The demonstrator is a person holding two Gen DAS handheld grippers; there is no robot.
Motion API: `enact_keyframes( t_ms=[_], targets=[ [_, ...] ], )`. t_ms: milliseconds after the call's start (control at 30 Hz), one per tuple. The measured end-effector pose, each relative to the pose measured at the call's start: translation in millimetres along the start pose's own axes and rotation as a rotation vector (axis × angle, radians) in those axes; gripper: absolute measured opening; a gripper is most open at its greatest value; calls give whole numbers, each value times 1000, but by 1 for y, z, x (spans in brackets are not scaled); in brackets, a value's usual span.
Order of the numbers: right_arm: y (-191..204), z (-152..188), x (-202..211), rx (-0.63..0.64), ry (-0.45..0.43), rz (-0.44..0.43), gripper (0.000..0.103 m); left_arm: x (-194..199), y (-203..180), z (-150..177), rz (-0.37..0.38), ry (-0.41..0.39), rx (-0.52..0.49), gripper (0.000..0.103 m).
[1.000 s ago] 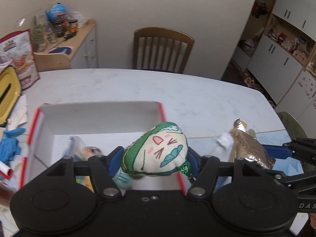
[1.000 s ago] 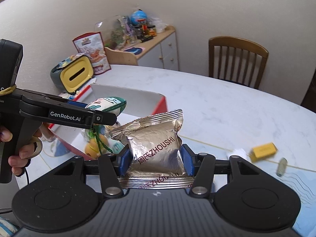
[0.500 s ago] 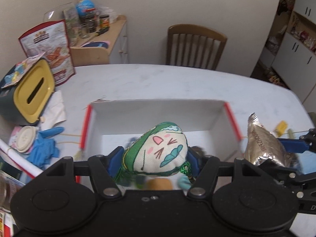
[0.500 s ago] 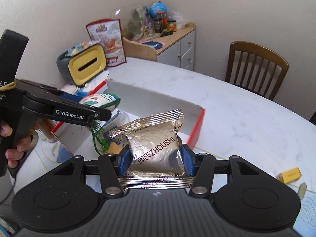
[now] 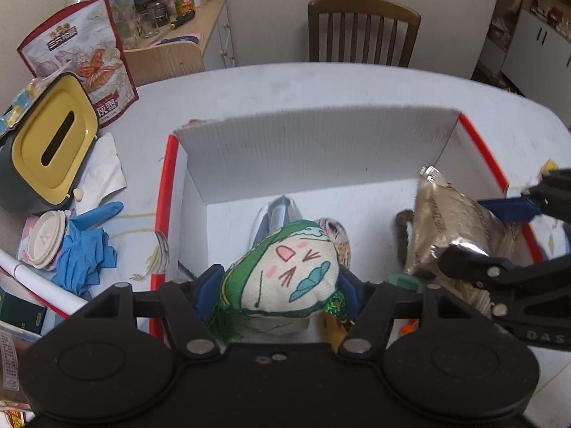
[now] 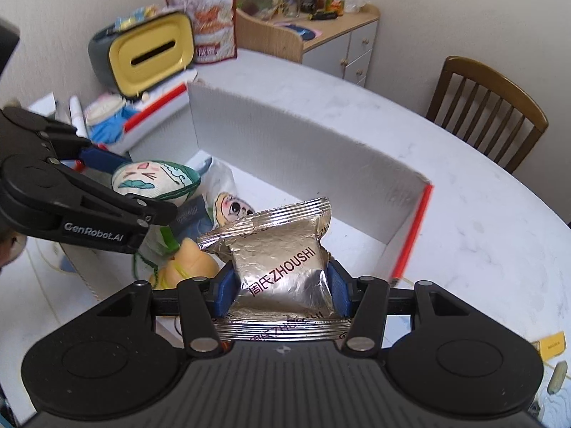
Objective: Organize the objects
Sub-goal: 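Lift and carry the plush and foil packet over the box with both grippers, then lower the plush and foil packet into the box with both grippers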
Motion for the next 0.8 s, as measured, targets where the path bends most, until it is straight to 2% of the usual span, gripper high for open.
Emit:
enact_keyframes(
  t_ms=[333, 600, 800],
  targets=[
    [18, 8, -28, 80, 78, 0, 53, -8, -13, 12, 18, 19, -95, 64],
    [17, 8, -28, 83, 91, -18, 54, -16, -7, 15, 55, 70, -49, 62],
    [17, 4, -16, 78, 56, -33, 54, -15, -6, 14, 63, 80, -35, 63]
  ],
)
Point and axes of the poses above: each gripper's, at about its wrist camera, not at the fingertips, and x roughly against the way its jaws point, y to its left, z to its underside, the point moved 1 cm from there along -x, roughly the way its jaws point
